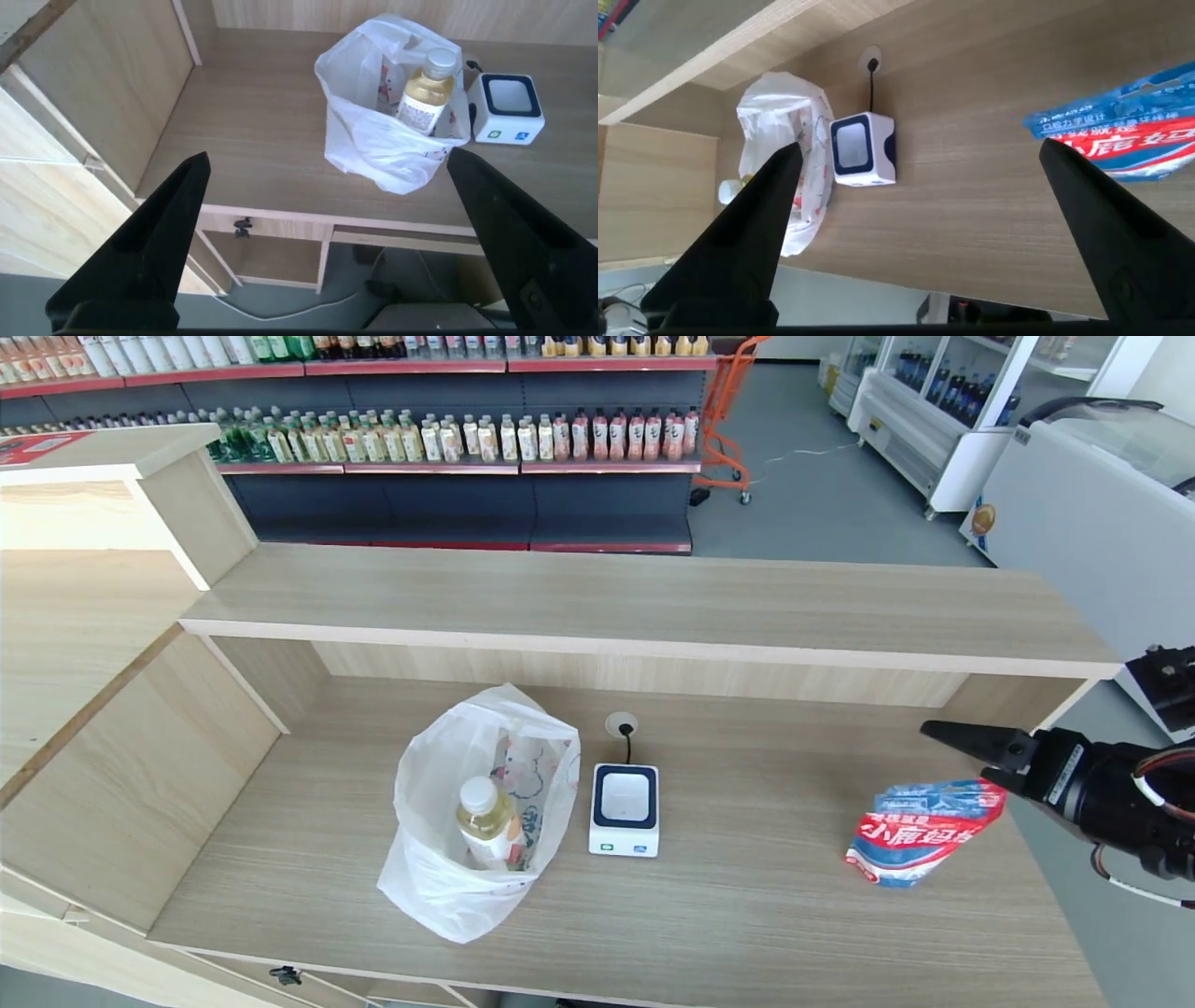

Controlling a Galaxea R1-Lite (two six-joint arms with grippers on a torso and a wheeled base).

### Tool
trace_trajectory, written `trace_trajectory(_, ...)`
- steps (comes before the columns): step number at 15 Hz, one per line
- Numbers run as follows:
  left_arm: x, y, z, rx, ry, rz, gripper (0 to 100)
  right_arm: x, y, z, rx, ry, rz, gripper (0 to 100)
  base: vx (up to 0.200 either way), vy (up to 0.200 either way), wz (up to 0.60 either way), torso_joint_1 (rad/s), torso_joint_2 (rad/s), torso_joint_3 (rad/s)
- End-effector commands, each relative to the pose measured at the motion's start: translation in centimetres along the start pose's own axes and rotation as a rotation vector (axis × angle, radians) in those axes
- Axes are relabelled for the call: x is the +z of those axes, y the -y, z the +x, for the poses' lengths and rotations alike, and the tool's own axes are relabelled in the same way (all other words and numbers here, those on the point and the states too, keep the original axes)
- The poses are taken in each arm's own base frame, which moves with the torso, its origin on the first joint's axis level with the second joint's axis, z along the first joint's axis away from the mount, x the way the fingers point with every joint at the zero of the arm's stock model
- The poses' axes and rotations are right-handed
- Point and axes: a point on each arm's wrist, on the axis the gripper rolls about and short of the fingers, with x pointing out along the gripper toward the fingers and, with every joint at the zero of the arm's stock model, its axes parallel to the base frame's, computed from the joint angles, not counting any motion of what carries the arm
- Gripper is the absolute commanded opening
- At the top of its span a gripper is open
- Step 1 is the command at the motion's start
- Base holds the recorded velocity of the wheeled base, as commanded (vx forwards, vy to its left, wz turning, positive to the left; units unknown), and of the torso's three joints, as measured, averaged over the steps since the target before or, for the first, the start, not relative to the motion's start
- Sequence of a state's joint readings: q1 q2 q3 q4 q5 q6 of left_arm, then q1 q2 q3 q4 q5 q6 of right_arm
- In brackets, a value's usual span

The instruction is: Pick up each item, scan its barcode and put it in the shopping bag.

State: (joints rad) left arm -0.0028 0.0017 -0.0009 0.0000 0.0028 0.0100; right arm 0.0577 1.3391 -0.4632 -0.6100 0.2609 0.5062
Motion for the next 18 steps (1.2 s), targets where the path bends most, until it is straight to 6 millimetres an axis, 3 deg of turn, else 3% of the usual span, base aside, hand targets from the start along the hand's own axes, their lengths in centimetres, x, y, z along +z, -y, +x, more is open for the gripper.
trace_trajectory(1,0.0,0.0,0.0,0.0,0.001,-0.004,100,0.0,0.0,-0.1,0.0,-0.001,0.022,100,-0.2,-0.2,0.0,0.012,0.01,0.002)
trace_trajectory(6,0.0,0.0,0.0,0.0,-0.001,-0.002,100,0.1,0.2,-0.3,-0.061,-0.012,0.151,100,-0.04,-0.04,0.0,0.004,0.0,0.0)
trace_trajectory(12,0.0,0.0,0.0,0.0,0.001,-0.004,100,1.9,0.5,0.6,-0.195,0.001,0.303,100,0.0,0.0,0.0,0.0,0.0,0.0)
trace_trajectory(18,0.0,0.0,0.0,0.0,0.001,-0.004,100,1.8,2.6,1.8,-0.326,0.013,0.355,100,0.0,-0.1,0.0,0.001,0.0,0.0)
